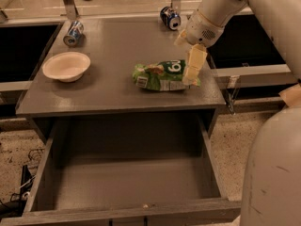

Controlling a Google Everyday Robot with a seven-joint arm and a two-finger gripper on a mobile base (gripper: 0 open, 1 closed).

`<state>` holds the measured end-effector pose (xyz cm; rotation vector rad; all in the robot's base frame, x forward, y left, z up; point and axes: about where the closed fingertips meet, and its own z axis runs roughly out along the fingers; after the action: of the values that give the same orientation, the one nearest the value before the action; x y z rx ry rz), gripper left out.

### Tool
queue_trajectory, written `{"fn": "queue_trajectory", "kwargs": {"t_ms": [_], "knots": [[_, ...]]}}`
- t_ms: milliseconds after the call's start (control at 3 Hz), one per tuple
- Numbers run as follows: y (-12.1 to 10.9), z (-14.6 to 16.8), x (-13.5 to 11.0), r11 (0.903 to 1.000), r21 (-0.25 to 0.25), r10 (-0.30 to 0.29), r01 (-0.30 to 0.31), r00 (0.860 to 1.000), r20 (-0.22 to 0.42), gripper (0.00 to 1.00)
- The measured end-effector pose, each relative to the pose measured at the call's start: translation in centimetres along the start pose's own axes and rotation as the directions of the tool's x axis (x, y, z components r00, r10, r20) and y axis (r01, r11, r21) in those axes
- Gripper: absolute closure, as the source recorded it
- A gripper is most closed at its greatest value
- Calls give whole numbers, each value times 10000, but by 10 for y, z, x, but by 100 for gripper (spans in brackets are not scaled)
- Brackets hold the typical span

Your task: Place green rice chip bag into top drawer

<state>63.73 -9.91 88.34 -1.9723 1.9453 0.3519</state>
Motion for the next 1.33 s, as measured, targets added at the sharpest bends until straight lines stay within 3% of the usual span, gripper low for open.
{"fn": "queue_trajectory", "kwargs": {"t_ms": [1000,1333], "knots": [[-5,32,17,9973,-414,615,-608,9980,172,0],[-5,32,17,9973,-414,615,-608,9980,172,19]]}}
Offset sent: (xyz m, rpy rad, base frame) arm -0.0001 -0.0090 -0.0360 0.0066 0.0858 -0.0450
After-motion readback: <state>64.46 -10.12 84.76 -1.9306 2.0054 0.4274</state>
